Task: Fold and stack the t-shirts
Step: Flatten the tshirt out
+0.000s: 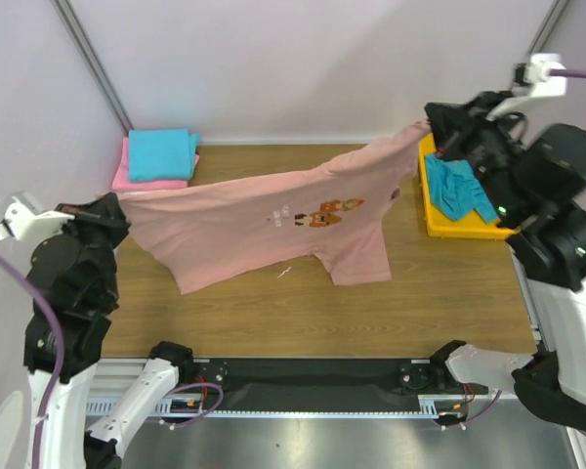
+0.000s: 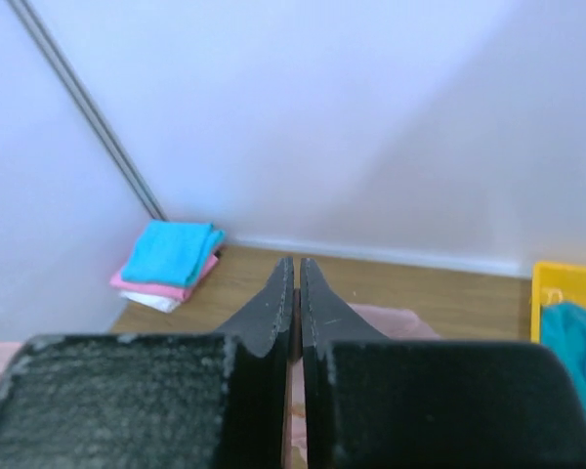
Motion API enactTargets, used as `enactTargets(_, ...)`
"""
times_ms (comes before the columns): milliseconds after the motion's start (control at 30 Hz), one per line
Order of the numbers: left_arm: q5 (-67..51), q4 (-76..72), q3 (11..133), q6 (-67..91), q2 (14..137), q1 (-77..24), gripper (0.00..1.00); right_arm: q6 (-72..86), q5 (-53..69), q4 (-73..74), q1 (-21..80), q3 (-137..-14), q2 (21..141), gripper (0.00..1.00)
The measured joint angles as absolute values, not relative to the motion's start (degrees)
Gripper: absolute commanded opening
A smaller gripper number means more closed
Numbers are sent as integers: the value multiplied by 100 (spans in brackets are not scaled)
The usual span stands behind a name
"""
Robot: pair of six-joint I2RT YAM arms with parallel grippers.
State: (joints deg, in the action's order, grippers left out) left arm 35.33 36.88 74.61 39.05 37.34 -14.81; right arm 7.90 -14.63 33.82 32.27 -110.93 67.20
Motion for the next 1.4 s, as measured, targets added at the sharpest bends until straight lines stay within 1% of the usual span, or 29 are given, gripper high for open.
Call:
enactTargets(233, 3398, 4246, 8331, 3669, 3531, -1481, 0, 681, -1391, 4084, 3380, -11883, 6329, 0)
enactTargets(433, 3247, 4641, 9373, 3454, 3544, -1481, 0, 548, -1149, 4637, 3330, -12516, 6176, 0)
enactTargets(500, 3205, 4781, 9712, 3437, 3544, -1481, 0, 499, -943, 4840, 3087, -12831, 6187, 0)
enactTargets(567, 3111, 4915, 10038, 3437, 3544, -1481, 1, 443, -683, 4980, 2552, -13098, 6156, 0)
enactTargets(667, 2954, 5144, 10560, 3413, 3564, -1479, 0, 438, -353, 5004, 2058, -13133, 5916, 0)
enactTargets(767, 2860, 5360, 11026, 3385, 3645, -1463, 1, 445, -154, 5035, 1806, -13292, 5795, 0)
enactTargets(833, 2853, 5398, 11107, 3352, 3682, -1452, 0, 443, -64, 5015, 1761, -13351, 5765, 0)
enactTargets(967, 3009, 5363, 10661, 3297, 3736, -1441, 0, 421, -56, 4864, 1745, -12980, 5774, 0)
enactTargets(1133, 3234, 5118, 9459, 3297, 4093, -1437, 1, 362, -202, 4812, 1927, -12357, 6283, 0)
enactTargets(1267, 3299, 4759, 8353, 3315, 4523, -1431, 0, 158, -626, 4654, 2252, -11782, 6761, 0)
enactTargets(1400, 3422, 4359, 7625, 3350, 5061, -1426, 0, -34, -923, 4265, 2340, -10838, 7100, 0)
